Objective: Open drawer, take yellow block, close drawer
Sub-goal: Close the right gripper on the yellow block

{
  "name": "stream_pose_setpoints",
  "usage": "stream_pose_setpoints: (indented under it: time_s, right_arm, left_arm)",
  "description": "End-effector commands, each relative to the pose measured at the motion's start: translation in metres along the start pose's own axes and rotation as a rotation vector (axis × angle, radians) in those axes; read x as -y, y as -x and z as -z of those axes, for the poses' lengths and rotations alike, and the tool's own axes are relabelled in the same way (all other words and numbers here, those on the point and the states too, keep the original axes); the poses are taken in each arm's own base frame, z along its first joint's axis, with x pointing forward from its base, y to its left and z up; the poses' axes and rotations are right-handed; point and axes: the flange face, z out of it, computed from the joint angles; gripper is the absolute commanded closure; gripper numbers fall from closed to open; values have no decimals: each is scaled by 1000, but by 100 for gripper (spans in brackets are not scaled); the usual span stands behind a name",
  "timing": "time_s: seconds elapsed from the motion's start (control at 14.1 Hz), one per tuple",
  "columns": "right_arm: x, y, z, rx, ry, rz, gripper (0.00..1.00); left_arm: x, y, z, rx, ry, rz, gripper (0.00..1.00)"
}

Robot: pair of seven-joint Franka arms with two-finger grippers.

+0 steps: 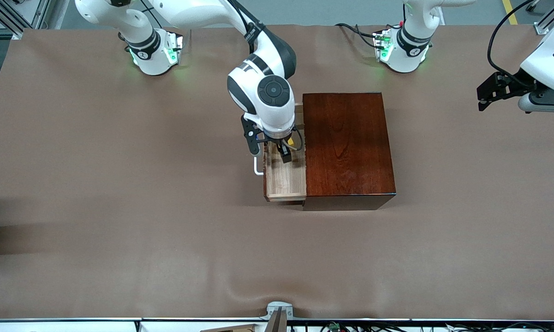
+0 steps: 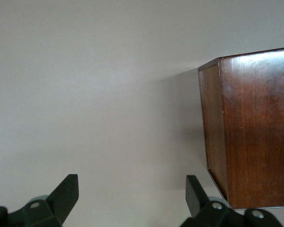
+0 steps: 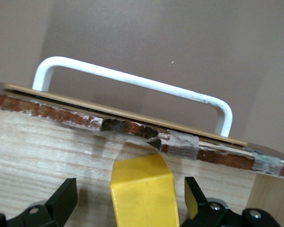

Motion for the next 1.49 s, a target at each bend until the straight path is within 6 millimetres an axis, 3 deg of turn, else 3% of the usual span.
stream_pose_setpoints:
  time_s: [0.0,0.14,0.28,0.36,0.43,0.71,0.85,1.28,1.42]
  right_arm:
    - [2,4,-1,2,-14,-16,2]
    - [2,4,-2,3,-12,-17,24]
    - [-2,9,-3,2,-10,-8,69]
    - [-1,10,-2,2,-12,-7,87]
    - [-2,10,-2,1,-9,-7,100]
    - [-1,11,19,21,-28,-9,100]
    - [-1,8,42,36,-55,-9,100]
    - [16,-31,96,19,-9,-28,100]
    - [19,-56,109,9,28,27,100]
  left_arm:
    - [1,5,9,-7,15,-18,0]
    - [1,5,9,-7,15,-20,0]
    - [1,5,9,-7,15,-21,0]
    - [2,5,10,-6,15,-20,0]
    - [2,7,8,9,16,-20,0]
    - [2,7,11,6,15,-19,0]
    - [3,7,11,7,16,-18,0]
    - [-2,7,8,18,16,-18,0]
    - [-4,6,7,19,16,-17,0]
